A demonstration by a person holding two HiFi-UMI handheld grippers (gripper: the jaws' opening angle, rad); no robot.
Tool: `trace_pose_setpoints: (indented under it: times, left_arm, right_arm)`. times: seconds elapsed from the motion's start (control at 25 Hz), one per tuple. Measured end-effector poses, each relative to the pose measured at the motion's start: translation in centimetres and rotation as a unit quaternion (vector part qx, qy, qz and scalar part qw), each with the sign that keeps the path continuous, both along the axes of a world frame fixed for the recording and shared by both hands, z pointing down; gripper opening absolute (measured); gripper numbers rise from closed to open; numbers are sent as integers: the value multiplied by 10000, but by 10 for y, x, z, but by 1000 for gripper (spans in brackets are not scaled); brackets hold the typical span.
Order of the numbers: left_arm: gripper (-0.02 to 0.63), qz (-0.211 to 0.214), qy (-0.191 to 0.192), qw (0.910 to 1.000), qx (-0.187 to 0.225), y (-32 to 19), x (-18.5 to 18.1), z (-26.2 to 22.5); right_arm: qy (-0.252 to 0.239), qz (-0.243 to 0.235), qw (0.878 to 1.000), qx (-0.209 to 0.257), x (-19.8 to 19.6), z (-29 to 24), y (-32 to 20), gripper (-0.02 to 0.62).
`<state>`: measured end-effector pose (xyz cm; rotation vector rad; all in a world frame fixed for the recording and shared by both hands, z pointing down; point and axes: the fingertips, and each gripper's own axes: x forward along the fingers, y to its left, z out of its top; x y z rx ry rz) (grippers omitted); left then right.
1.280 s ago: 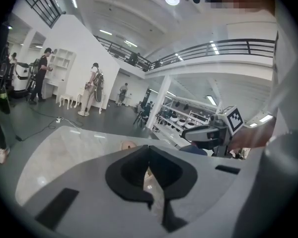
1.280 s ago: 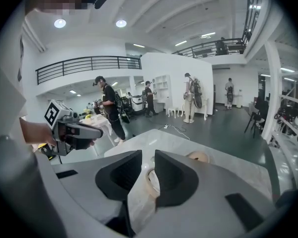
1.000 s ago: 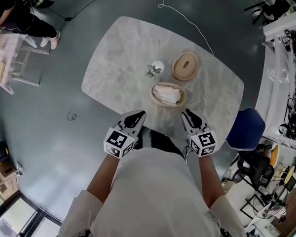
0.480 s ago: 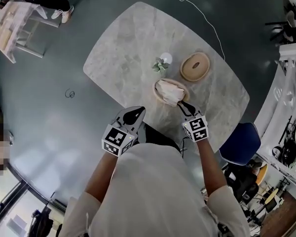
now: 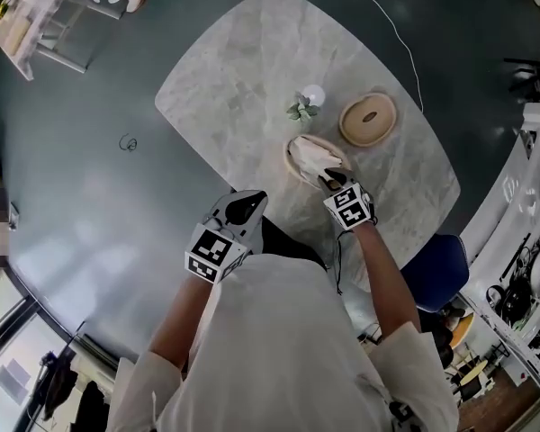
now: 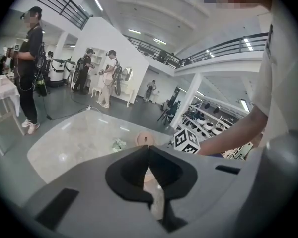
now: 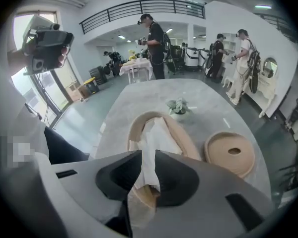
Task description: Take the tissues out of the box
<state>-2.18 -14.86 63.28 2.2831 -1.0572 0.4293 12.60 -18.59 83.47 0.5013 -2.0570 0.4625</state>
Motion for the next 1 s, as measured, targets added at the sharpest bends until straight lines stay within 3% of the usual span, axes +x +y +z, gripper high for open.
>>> trace_pose_setpoints:
  times: [0.6,1.0]
  left_arm:
    - [9,-272,-98,9990,-348,10,-7,19]
    - [9,-284,-112,9987,-402,13,-11,24]
  right_arm:
    - [530,-807,9926,-734,-14,58,-3,150]
    - [747,-1109,9853,-1067,-22,68,0,48]
